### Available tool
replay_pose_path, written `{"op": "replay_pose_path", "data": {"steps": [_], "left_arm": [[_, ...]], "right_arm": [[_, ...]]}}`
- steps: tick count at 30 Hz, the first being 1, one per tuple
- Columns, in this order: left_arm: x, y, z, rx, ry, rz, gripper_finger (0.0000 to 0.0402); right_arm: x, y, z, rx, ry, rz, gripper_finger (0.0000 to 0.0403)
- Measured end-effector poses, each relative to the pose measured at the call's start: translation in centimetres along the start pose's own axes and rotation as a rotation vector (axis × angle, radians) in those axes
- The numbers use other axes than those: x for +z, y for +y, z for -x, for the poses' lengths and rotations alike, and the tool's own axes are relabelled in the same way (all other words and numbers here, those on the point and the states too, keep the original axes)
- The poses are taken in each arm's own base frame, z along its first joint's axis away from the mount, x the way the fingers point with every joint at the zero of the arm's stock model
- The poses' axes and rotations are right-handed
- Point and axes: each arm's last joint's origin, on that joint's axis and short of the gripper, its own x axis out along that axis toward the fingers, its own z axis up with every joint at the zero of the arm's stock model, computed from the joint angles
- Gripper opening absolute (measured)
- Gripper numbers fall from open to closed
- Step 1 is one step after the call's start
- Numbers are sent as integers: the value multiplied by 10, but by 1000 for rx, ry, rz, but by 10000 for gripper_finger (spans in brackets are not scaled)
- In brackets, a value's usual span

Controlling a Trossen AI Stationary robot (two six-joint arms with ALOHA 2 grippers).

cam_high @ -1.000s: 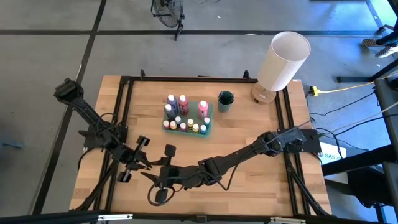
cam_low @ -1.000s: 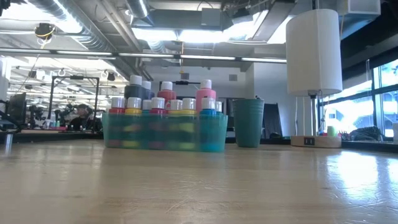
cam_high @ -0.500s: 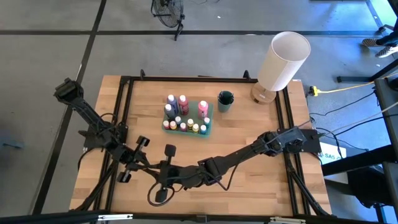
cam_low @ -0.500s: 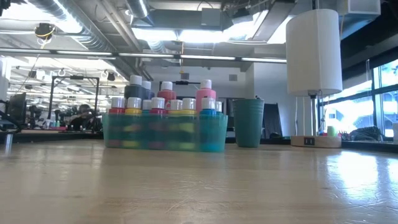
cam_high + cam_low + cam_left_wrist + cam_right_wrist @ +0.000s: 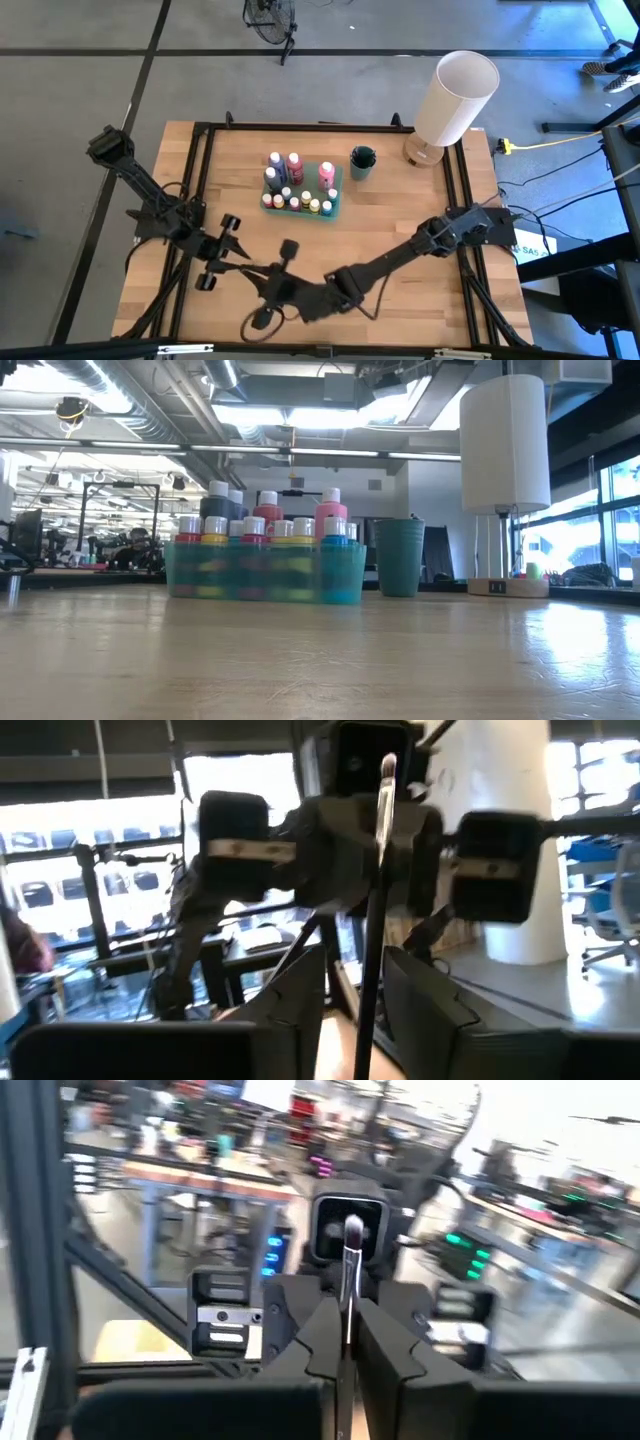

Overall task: Pick & Place Paint Supplies
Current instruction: Put the black paint brush into the dark green cup

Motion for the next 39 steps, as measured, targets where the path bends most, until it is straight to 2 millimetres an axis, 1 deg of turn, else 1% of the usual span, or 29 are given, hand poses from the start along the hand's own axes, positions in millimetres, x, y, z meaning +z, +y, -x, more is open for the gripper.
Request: {"op": "replay_pose_path", "data": {"steps": [2, 6, 10, 14, 16, 18, 20, 22, 25, 30, 32, 34, 36, 39], "left_arm": [[-1, 0, 0, 17, 18, -6, 109], [-4, 2, 0, 90, 57, -16, 132], [-6, 5, 1, 209, 103, -26, 144], [-10, 7, 2, 321, 166, -43, 144], [-13, 7, 3, 328, 195, -61, 143], [-15, 6, 3, 308, 209, -78, 142], [-17, 5, 3, 284, 222, -92, 142], [-17, 6, 3, 283, 223, -93, 141], [-18, 7, 2, 292, 234, -102, 141], [-22, 10, 2, 304, 259, -121, 141], [-22, 13, 1, 316, 265, -140, 141], [-23, 15, 0, 327, 273, -175, 141], [-24, 19, -1, 343, 281, -207, 141], [-25, 26, -2, 377, 294, -246, 141]], "right_arm": [[0, 5, 8, -64, 12, -3, 16], [3, 11, 22, -164, 46, 54, 16], [12, 20, 51, -340, 90, 118, 16], [17, 30, 84, -542, 133, 174, 16], [21, 36, 99, -521, 141, 232, 16], [27, 41, 113, -496, 121, 190, 16], [35, 42, 127, -474, 112, 182, 16], [41, 40, 134, -463, 108, 182, 16], [51, 32, 147, -445, 110, 212, 16], [71, 10, 174, -417, 82, 131, 16], [71, 1, 181, -411, 85, 154, 16], [67, -9, 188, -403, 91, 186, 16], [65, -27, 198, -397, 87, 163, 16], [59, -62, 214, -374, 119, 86, 16]]}}
